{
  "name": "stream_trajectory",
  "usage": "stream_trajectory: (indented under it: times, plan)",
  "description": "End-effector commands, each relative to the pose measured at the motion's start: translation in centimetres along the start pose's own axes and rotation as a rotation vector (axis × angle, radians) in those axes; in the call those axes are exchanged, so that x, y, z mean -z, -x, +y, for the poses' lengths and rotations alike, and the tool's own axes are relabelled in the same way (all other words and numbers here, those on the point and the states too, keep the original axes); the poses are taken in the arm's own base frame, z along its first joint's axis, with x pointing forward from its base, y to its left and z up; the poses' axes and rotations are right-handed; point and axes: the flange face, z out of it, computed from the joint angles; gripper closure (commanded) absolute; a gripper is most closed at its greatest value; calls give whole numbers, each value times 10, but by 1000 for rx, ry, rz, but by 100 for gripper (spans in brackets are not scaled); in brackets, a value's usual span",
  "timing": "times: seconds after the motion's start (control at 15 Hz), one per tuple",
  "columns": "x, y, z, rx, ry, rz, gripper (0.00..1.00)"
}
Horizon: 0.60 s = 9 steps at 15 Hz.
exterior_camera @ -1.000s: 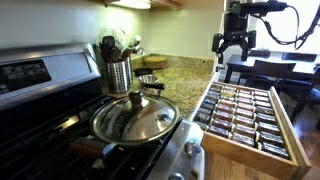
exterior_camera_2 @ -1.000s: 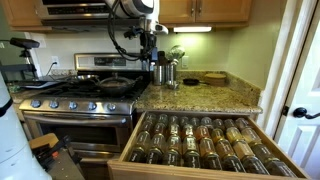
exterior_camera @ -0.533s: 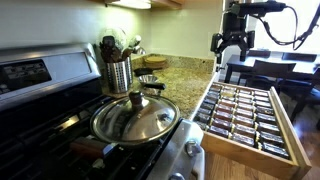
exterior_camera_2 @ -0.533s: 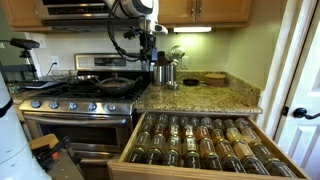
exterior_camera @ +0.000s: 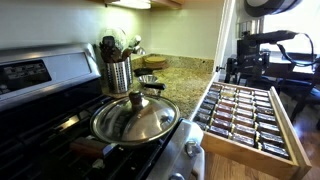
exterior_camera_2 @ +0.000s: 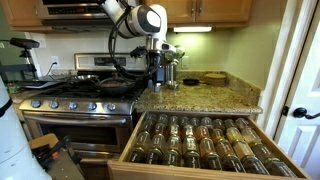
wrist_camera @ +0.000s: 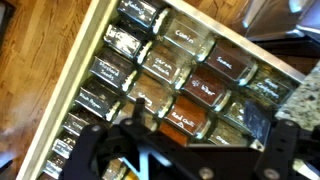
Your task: Close the open drawer, open the topmost drawer
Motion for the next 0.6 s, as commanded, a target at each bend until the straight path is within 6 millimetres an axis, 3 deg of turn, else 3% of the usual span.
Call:
stream_trajectory:
  times: [0.0,0.2,0.27,0.53]
  plan:
    - [-23,20,39,-27,46,15,0]
    - [-42,31,60,16,124,27,0]
    - [-40,13,46,12,107,-14,0]
    - [-43,14,45,18,112,-15,0]
